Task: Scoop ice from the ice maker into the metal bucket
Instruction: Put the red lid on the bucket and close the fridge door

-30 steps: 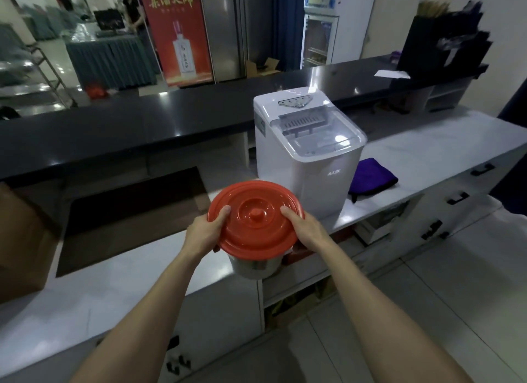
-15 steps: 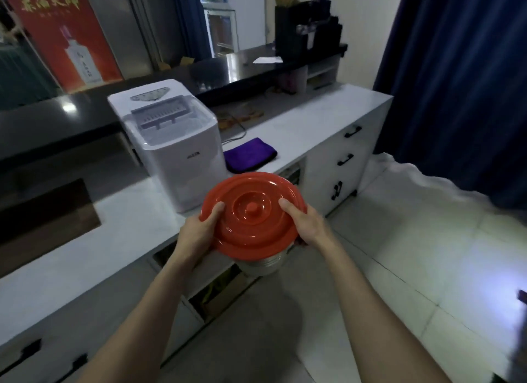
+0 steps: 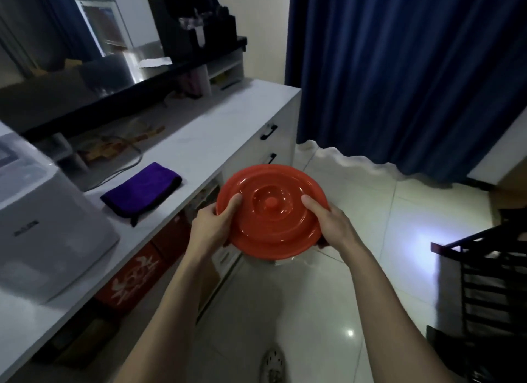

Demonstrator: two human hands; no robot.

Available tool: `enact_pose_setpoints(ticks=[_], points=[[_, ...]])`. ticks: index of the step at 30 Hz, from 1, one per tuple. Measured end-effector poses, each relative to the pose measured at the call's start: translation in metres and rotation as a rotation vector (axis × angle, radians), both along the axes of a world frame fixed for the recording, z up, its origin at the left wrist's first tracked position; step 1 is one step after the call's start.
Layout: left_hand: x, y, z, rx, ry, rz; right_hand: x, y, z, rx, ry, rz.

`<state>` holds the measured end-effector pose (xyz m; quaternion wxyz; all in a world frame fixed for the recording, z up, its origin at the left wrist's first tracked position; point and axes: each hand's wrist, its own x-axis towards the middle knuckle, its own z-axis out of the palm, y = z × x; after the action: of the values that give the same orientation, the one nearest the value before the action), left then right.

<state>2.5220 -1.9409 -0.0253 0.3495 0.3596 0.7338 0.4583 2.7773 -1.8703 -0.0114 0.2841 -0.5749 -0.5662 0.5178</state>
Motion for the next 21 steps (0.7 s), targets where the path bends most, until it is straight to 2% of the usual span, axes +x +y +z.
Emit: enact_pose_setpoints(ticks=[11, 21], points=[[0.049, 0.219, 0.019, 0.045, -0.032, -0.169, 0.053, 0.17, 0.014, -0.025, 0.03, -0.279], [0.091, 0.432, -0.002, 0.016, -0.061, -0.218, 0.099, 0.371, -0.002, -0.016, 0.006, -0.318]])
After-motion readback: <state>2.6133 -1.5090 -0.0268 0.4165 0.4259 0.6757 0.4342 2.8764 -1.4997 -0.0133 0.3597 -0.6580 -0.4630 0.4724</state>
